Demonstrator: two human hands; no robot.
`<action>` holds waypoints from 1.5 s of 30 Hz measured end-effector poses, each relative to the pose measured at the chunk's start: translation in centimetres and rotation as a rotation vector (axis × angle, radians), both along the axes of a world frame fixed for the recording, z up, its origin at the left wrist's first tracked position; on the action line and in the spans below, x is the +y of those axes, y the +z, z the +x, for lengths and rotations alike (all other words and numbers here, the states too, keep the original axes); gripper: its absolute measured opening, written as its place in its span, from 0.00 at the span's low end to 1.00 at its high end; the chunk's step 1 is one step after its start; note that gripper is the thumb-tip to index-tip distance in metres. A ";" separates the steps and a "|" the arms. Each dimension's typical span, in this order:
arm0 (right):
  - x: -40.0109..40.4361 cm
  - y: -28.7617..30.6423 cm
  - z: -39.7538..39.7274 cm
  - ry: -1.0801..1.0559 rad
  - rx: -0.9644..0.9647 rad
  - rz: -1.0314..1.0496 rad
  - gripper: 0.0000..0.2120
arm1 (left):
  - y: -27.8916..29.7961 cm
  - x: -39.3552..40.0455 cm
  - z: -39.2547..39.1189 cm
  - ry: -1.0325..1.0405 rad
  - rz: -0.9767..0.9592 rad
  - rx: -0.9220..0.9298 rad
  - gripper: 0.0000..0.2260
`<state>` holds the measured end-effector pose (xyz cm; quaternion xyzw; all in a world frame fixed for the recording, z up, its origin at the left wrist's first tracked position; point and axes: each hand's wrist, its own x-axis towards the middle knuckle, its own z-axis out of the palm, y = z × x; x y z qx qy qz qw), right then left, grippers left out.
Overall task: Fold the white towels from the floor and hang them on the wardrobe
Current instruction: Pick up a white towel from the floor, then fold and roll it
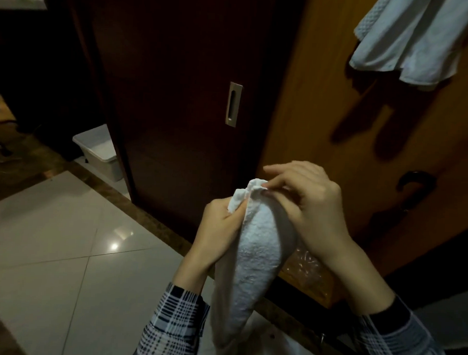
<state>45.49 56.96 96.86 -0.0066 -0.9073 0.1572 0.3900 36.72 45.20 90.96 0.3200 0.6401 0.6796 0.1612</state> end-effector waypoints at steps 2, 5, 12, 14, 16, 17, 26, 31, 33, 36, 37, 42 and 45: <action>-0.1 0.1 0.0 -0.001 -0.041 -0.047 0.08 | -0.1 -0.1 0.1 -0.034 0.021 0.022 0.17; -0.3 0.2 0.2 0.042 -0.038 -0.064 0.05 | -0.2 -0.4 -0.1 -0.080 0.051 0.067 0.21; -0.2 -1.0 1.3 0.222 0.081 0.016 0.06 | -0.2 -0.9 -0.9 -0.173 0.100 0.128 0.08; 0.2 -1.1 1.5 0.261 0.069 0.075 0.07 | -0.1 -0.9 -0.9 -0.193 0.112 0.087 0.10; 0.4 -1.1 1.7 0.291 0.058 0.098 0.07 | -0.2 -1.0 -0.9 -0.167 0.134 0.062 0.19; 0.5 -1.1 1.8 0.308 0.054 0.107 0.07 | -0.4 -1.1 -1.1 -0.139 0.137 0.061 0.22; -0.2 -0.2 2.4 0.427 -0.010 0.194 0.10 | -1.1 -0.9 -2.0 -0.147 0.101 -0.029 0.09; 0.4 -0.1 2.8 0.436 -0.082 0.175 0.08 | -1.5 -0.9 -2.5 -0.194 0.147 -0.095 0.10; 0.5 -0.1 2.8 0.433 -0.097 0.180 0.08 | -1.4 -0.6 -2.3 -0.166 0.120 -0.092 0.12; 0.7 -0.2 2.8 0.422 -0.101 0.185 0.08 | -1.3 -0.2 -2.0 -0.134 0.108 -0.144 0.10; 0.8 -0.2 2.8 0.411 -0.096 0.185 0.08 | -1.2 -0.1 -1.8 -0.126 0.097 -0.166 0.10; 1.4 -0.4 3.0 0.301 -0.122 0.101 0.09 | -0.8 0.5 -1.4 -0.071 0.047 -0.265 0.05; 1.3 0.0 2.6 0.268 -0.201 -0.034 0.05 | -0.3 0.7 -1.2 -0.063 0.048 -0.277 0.03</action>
